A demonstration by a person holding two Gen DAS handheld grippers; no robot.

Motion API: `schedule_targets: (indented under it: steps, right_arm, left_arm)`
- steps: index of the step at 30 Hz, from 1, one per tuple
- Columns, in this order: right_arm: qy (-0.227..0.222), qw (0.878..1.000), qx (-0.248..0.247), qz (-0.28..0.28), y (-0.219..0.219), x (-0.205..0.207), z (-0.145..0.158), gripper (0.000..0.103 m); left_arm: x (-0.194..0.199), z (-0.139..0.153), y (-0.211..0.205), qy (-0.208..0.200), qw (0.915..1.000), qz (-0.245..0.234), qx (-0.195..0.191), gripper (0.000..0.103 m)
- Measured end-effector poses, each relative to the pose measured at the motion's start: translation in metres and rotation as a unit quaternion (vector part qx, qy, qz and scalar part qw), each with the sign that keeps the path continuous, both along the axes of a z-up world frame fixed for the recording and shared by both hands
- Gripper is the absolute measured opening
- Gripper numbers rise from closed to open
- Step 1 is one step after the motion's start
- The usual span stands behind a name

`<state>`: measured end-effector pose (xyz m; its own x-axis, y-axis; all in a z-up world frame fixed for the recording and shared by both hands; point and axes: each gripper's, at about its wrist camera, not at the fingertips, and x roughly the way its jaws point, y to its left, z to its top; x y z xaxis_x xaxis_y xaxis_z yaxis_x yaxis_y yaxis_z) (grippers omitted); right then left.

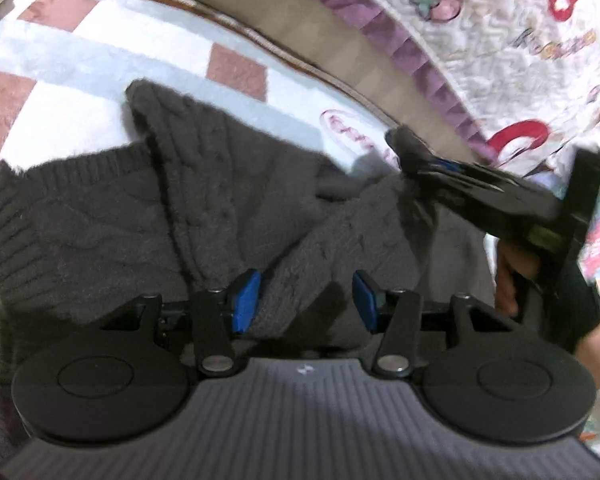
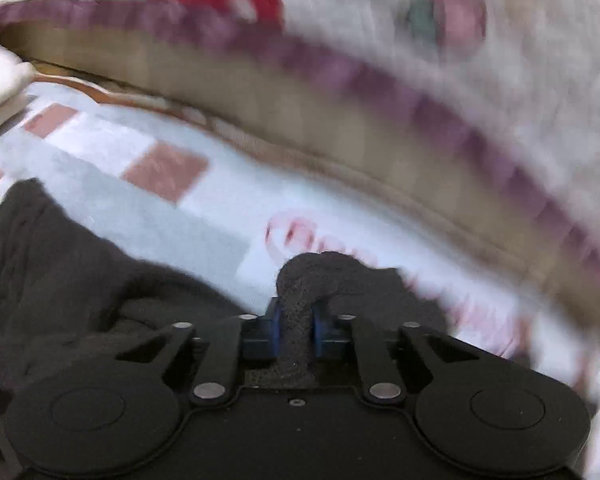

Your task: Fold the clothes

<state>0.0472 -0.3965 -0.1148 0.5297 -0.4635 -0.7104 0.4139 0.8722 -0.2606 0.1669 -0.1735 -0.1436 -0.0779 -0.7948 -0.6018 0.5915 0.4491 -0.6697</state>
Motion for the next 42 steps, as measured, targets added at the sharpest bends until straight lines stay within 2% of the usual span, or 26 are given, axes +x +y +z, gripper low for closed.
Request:
schedule_targets:
  steps: [3, 5, 8, 9, 11, 13, 15, 17, 18, 19, 21, 23, 26, 28, 30, 32, 33, 38, 41, 42]
  right_arm:
    - [-0.099, 0.994, 0.003, -0.044, 0.011, -0.052, 0.049, 0.015]
    - [-0.130, 0.989, 0.012, -0.075, 0.019, -0.096, 0.069, 0.014]
    - [-0.090, 0.990, 0.012, -0.104, 0.032, -0.151, 0.067, 0.014]
    - [-0.071, 0.990, 0.031, -0.115, 0.034, -0.167, 0.060, 0.014]
    - [-0.045, 0.983, 0.103, -0.143, 0.035, -0.196, 0.038, 0.016]
    - [-0.021, 0.967, 0.184, -0.175, 0.032, -0.212, 0.010, 0.020]
    - [-0.016, 0.944, 0.257, -0.207, 0.027, -0.224, -0.006, 0.025]
    - [-0.035, 0.930, 0.290, -0.224, 0.020, -0.231, -0.005, 0.029]
    - [-0.044, 0.927, 0.296, -0.226, 0.017, -0.233, -0.001, 0.038]
    - [-0.052, 0.925, 0.298, -0.229, 0.014, -0.235, 0.003, 0.045]
    - [-0.070, 0.925, 0.289, -0.237, 0.011, -0.241, 0.011, 0.047]
    - [-0.084, 0.930, 0.269, -0.234, 0.006, -0.243, 0.019, 0.047]
    - [-0.092, 0.947, 0.208, -0.226, -0.004, -0.244, 0.031, 0.047]
    - [-0.095, 0.958, 0.160, -0.218, -0.011, -0.248, 0.037, 0.056]
    - [-0.117, 0.957, 0.117, -0.239, -0.021, -0.260, 0.043, 0.057]
    - [-0.160, 0.945, 0.121, -0.259, -0.034, -0.279, 0.046, 0.063]
    - [-0.160, 0.942, 0.136, -0.261, -0.041, -0.283, 0.039, 0.069]
    - [-0.125, 0.931, 0.220, -0.264, -0.072, -0.296, -0.013, 0.070]
    - [-0.126, 0.921, 0.245, -0.274, -0.075, -0.301, -0.043, 0.070]
    - [-0.137, 0.921, 0.244, -0.271, -0.072, -0.302, -0.047, 0.074]
  left_arm:
    - [0.004, 0.009, 0.007, 0.002, 0.9996, 0.010, -0.027, 0.052]
    - [0.006, 0.012, 0.010, 0.006, 0.9992, 0.016, -0.037, 0.052]
    - [0.003, 0.010, 0.010, 0.006, 0.9998, 0.011, -0.018, 0.052]
    - [0.001, 0.009, 0.008, 0.006, 0.9999, 0.007, -0.009, 0.052]
    - [0.000, 0.006, 0.004, 0.003, 1.0000, 0.003, 0.006, 0.052]
    - [0.001, 0.003, 0.004, 0.003, 0.9998, 0.008, 0.017, 0.053]
    - [0.002, -0.001, 0.004, 0.004, 0.9995, 0.015, 0.028, 0.054]
    - [0.006, -0.003, 0.008, 0.013, 0.9992, 0.029, 0.026, 0.054]
    - [0.009, -0.004, 0.010, 0.017, 0.9989, 0.037, 0.022, 0.054]
    - [0.011, -0.003, 0.012, 0.020, 0.9987, 0.045, 0.018, 0.054]
    - [0.015, -0.001, 0.017, 0.027, 0.9980, 0.058, 0.003, 0.055]
    - [0.017, 0.001, 0.020, 0.043, 0.9970, 0.062, -0.015, 0.056]
    - [0.019, 0.003, 0.022, 0.088, 0.9927, 0.062, -0.054, 0.057]
    - [0.018, 0.005, 0.023, 0.119, 0.9875, 0.059, -0.084, 0.058]
    - [0.013, 0.005, 0.020, 0.139, 0.9841, 0.050, -0.098, 0.061]
    - [0.008, 0.005, 0.013, 0.138, 0.9853, 0.045, -0.089, 0.061]
    - [0.006, 0.005, 0.010, 0.130, 0.9873, 0.047, -0.078, 0.061]
    - [0.006, 0.009, -0.001, 0.054, 0.9956, 0.060, -0.047, 0.061]
    - [0.012, 0.007, -0.001, 0.052, 0.9951, 0.070, -0.046, 0.061]
    - [0.014, 0.006, -0.001, 0.052, 0.9949, 0.073, -0.046, 0.061]
